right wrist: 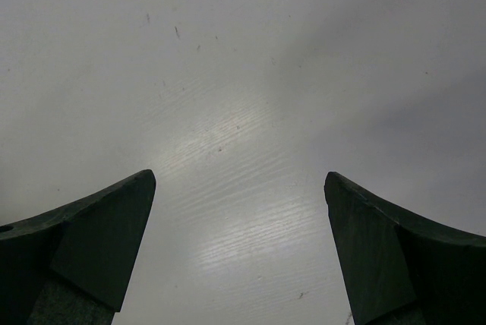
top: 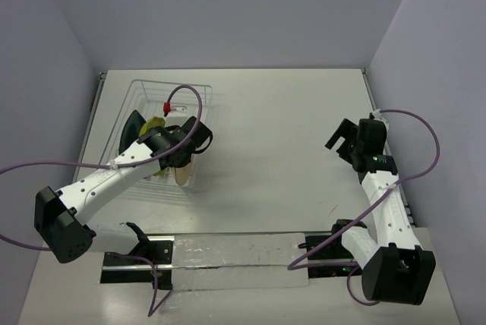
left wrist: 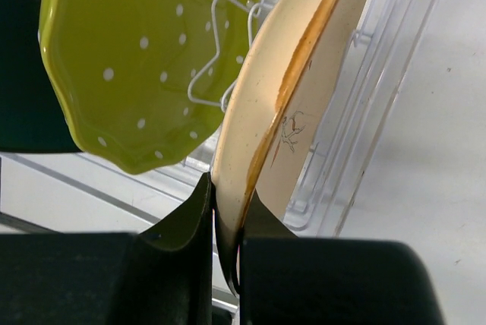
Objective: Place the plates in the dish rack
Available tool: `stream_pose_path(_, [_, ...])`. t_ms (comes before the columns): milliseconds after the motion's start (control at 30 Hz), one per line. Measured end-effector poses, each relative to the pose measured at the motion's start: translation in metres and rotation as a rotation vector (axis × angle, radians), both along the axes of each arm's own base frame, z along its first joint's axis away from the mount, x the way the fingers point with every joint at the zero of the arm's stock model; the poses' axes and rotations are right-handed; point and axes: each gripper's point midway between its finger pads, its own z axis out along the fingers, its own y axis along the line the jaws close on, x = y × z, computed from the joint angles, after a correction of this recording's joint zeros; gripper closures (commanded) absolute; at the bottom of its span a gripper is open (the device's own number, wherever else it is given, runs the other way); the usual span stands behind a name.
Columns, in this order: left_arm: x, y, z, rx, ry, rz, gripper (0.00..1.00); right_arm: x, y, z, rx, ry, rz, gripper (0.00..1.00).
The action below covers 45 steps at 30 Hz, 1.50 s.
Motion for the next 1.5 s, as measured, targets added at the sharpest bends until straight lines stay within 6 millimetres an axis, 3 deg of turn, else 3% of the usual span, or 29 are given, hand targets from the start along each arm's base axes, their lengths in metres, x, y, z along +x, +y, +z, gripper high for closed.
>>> stream_pose_path(33, [-0.002,0.001,-0.001,-0.001,0.006,0.007,0.99,0.0,0.0,0.0,0.0,0.0,0.001,0.0])
stream_pose_path(167, [-0.006,0.001,-0.005,-0.008,0.009,0.021,0.68,0.0,0.001,-0.001,0.001,0.005,0.003,0.0])
stream_pose_path(300, [-0.009,0.005,-0.01,0.011,0.015,0.018,0.51,0.0,0.001,-0.002,0.001,0.008,0.005,0.0])
stream_pose_path(400, [-0.012,0.006,-0.013,0.025,0.023,0.013,0.49,0.0,0.001,-0.002,0.001,0.008,0.005,0.0])
stream_pose_path(533, [-0.013,0.005,-0.013,0.025,0.022,0.004,0.33,0.0,0.001,-0.002,0.001,0.008,0.005,0.0])
stream_pose_path(633, [-0.014,0.006,-0.009,0.018,0.01,0.003,0.31,0.0,0.001,-0.002,0.002,0.008,0.005,0.0])
stream_pose_path(833, [-0.019,0.008,0.005,-0.023,-0.03,-0.006,0.14,0.0,0.003,-0.002,0.003,0.008,0.01,0.0])
stream_pose_path(1033, [-0.018,0.002,0.043,-0.151,-0.141,-0.041,0.05,0.001,0.008,0.0,0.019,-0.001,0.033,0.0])
stream_pose_path(1100, [-0.016,0.0,0.067,-0.234,-0.223,-0.05,0.01,0.001,0.01,0.002,0.025,-0.01,0.041,0.0])
stream_pose_path(1233, [-0.012,0.004,0.126,-0.432,-0.462,-0.034,0.01,0.002,0.013,0.009,0.031,-0.039,0.052,0.0])
stream_pose_path(1333, [-0.007,0.01,0.158,-0.533,-0.61,-0.008,0.01,0.002,0.013,0.01,0.033,-0.047,0.048,0.0])
stream_pose_path(1400, [0.001,0.015,0.17,-0.546,-0.66,0.03,0.01,0.002,0.012,0.01,0.032,-0.047,0.043,0.0])
stream_pose_path(1500, [0.023,0.016,0.169,-0.504,-0.663,0.097,0.01,0.002,0.01,0.011,0.028,-0.049,0.03,0.0])
